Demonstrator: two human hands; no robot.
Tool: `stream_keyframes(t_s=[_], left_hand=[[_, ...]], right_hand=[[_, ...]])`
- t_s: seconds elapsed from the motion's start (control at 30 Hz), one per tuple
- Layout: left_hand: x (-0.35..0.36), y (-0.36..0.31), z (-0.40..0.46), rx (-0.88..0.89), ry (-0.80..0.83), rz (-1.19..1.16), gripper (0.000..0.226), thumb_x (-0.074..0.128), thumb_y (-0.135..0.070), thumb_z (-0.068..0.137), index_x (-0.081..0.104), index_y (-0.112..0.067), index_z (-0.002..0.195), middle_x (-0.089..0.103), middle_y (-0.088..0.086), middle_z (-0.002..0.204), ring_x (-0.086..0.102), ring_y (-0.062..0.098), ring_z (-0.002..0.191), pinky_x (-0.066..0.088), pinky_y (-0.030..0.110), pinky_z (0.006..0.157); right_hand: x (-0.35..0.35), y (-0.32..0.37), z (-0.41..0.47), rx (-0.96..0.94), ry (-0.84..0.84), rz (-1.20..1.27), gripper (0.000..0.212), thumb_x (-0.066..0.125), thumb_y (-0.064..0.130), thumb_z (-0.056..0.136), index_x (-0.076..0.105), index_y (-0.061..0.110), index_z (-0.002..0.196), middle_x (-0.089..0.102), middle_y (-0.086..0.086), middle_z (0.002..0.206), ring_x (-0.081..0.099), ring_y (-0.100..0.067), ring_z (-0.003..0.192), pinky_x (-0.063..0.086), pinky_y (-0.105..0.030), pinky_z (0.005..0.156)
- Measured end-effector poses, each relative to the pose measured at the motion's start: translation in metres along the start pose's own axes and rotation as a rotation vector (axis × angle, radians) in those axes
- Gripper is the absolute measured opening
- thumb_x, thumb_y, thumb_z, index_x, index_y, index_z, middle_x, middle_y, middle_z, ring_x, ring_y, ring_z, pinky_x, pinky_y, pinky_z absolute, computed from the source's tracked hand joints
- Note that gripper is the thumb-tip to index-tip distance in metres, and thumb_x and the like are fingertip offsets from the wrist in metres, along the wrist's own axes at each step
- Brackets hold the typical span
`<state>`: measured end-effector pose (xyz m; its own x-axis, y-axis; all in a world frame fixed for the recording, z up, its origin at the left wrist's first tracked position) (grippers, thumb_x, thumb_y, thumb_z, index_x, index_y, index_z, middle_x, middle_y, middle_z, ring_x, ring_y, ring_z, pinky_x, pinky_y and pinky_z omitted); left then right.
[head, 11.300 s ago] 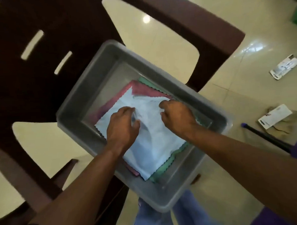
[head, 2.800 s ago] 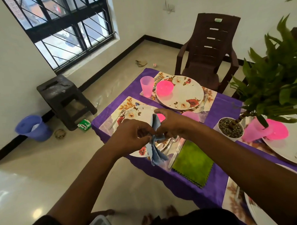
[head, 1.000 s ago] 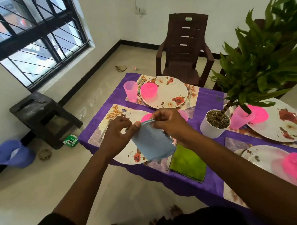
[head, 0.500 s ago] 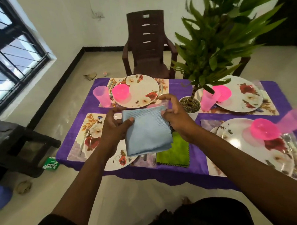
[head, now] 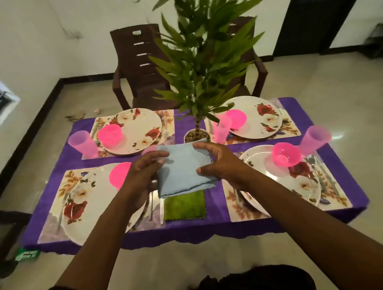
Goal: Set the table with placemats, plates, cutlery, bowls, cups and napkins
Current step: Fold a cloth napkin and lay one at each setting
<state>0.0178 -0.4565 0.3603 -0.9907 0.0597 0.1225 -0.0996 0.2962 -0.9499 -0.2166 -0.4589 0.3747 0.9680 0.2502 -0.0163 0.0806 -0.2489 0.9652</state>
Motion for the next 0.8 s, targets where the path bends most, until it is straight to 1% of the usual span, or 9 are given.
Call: stream_keyframes(t_s=[0.07,0.13,0.27,0.33,0.43,0.5,0.6,0.7,0.8], left_hand=[[0.006,0.007,-0.002,-0.045,0.102,0.027,0.035,0.059,-0.001,0.1,0.072,-0.022,0.124,0.074,-0.008,0.116,0.07,0.015,0.089,0.059,0.034,0.062],[0.024,0.014,-0.001,-0.056,0.175,0.093,0.048,0.062,0.005,0.096,0.066,-0.025,0.134,0.069,-0.011,0.131,0.072,0.019,0.103,0.062,0.043,0.071],[0.075,0.021,0.002,-0.018,0.235,0.219,0.073,0.071,0.011,0.087,0.054,-0.027,0.147,0.061,-0.007,0.143,0.073,0.025,0.103,0.062,0.054,0.078],[0.101,0.027,0.003,-0.024,0.268,0.248,0.082,0.074,0.011,0.085,0.047,-0.028,0.151,0.062,0.0,0.142,0.075,0.026,0.092,0.062,0.051,0.078],[0.135,0.034,0.006,-0.036,0.281,0.253,0.086,0.074,0.013,0.084,0.044,-0.03,0.153,0.06,0.004,0.143,0.075,0.028,0.1,0.063,0.043,0.078],[0.159,0.039,0.01,-0.012,0.27,0.262,0.086,0.074,0.014,0.084,0.045,-0.031,0.151,0.054,0.006,0.15,0.073,0.034,0.109,0.063,0.045,0.082],[0.189,0.051,0.013,0.045,0.235,0.4,0.086,0.077,0.012,0.083,0.045,-0.029,0.151,0.049,0.025,0.149,0.068,0.042,0.108,0.062,0.049,0.085],[0.22,0.067,0.012,0.021,0.245,0.393,0.087,0.076,0.011,0.083,0.043,-0.032,0.151,0.05,0.008,0.153,0.077,0.032,0.094,0.065,0.045,0.075],[0.244,0.082,0.014,-0.002,0.223,0.42,0.085,0.077,0.007,0.086,0.041,-0.03,0.153,0.055,0.008,0.149,0.078,0.032,0.088,0.064,0.053,0.077]], right_hand=[[-0.008,-0.006,-0.005,-0.003,-0.029,-0.074,0.075,0.075,-0.012,0.079,0.056,0.02,0.144,0.064,-0.003,0.129,0.068,-0.014,0.102,0.06,-0.042,0.089],[-0.028,-0.01,-0.015,-0.013,-0.05,-0.162,0.076,0.074,-0.01,0.078,0.055,0.023,0.144,0.056,-0.003,0.137,0.064,-0.02,0.111,0.058,-0.042,0.093],[-0.082,-0.01,-0.03,-0.02,-0.06,-0.253,0.074,0.073,-0.009,0.077,0.057,0.022,0.141,0.055,0.0,0.135,0.06,-0.016,0.111,0.057,-0.029,0.086],[-0.106,-0.012,-0.036,0.022,-0.048,-0.24,0.066,0.073,-0.009,0.077,0.062,0.02,0.136,0.058,-0.003,0.128,0.061,-0.015,0.104,0.057,-0.026,0.081],[-0.14,-0.021,-0.043,0.089,-0.063,-0.265,0.058,0.076,-0.005,0.078,0.067,0.02,0.129,0.054,-0.003,0.127,0.058,-0.02,0.108,0.058,-0.032,0.085],[-0.162,-0.029,-0.048,0.106,-0.088,-0.297,0.056,0.078,-0.003,0.078,0.068,0.021,0.128,0.054,-0.001,0.129,0.056,-0.017,0.11,0.056,-0.028,0.085],[-0.191,-0.044,-0.056,0.104,-0.115,-0.361,0.06,0.079,0.0,0.077,0.066,0.022,0.132,0.055,0.001,0.135,0.056,-0.017,0.119,0.053,-0.028,0.092],[-0.218,-0.059,-0.065,0.097,-0.116,-0.41,0.063,0.077,0.0,0.078,0.064,0.023,0.135,0.055,0.002,0.138,0.054,-0.016,0.125,0.053,-0.034,0.101],[-0.243,-0.071,-0.071,0.095,-0.108,-0.459,0.065,0.077,0.001,0.079,0.061,0.025,0.138,0.055,0.006,0.142,0.05,-0.009,0.125,0.05,-0.031,0.103]])
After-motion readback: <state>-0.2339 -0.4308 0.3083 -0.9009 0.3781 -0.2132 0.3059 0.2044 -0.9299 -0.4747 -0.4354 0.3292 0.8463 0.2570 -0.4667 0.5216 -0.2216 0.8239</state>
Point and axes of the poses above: each hand's wrist, its own z-axis towards the middle knuckle, its own x-axis out of the palm, y = z × x, the point moved 3 cm from there along z, towards the middle knuckle
